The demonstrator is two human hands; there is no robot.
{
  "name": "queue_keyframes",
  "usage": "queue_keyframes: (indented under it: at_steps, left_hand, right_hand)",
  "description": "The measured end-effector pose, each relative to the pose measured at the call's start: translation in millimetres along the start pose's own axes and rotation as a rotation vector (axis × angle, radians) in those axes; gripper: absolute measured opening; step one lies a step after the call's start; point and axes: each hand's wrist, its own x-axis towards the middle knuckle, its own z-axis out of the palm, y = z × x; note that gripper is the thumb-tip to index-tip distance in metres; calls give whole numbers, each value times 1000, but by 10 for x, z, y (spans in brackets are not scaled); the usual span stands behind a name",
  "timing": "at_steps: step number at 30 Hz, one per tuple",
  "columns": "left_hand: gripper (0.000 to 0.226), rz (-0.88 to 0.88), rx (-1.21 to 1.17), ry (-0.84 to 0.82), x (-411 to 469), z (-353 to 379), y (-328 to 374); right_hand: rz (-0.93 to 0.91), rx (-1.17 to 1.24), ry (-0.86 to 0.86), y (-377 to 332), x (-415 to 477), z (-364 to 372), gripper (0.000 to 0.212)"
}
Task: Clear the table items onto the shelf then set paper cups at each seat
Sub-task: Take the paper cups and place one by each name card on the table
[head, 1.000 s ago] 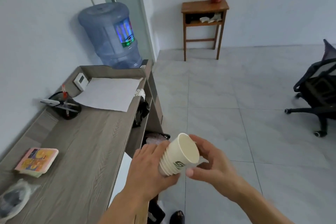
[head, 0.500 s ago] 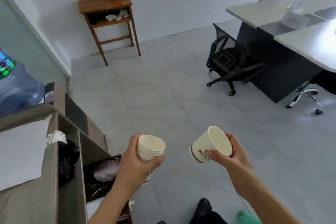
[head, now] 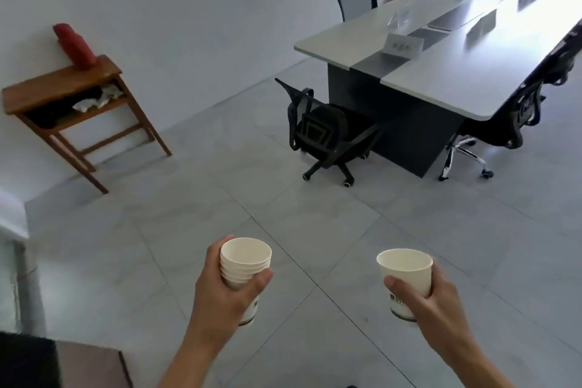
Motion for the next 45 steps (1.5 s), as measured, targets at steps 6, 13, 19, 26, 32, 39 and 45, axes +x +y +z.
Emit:
queue_keyframes:
  at_steps: [6,13,19,26,32,39,45]
  left_hand:
    - [71,15,9,-96,879,649,190]
    - [73,-1,-24,-240,2228,1437,219]
    - [76,4,-63,-336,3597,2057,566]
    - [62,2,-69,-543,4840,3011,1076]
    - [60,-28,-53,-585,5608,4020,1228]
    - [62,-6,-32,-575,6515,5022,1744]
    - [68,-60,-40,-511,7157,5456,1900]
  right_hand:
    - [8,-35,17,-119,928,-239,60]
    - [59,-52,89,-129,2108,-405,62]
    - [20,-83,228,-550,3341,-435,55]
    - [45,-60,353,-760,4395,-655,57]
    - [97,-43,399,-600,5467,-1199,58]
    - [94,-49,364,-757,6988,-1857,62]
    - [61,-104,257,-984,8220,-2010,55]
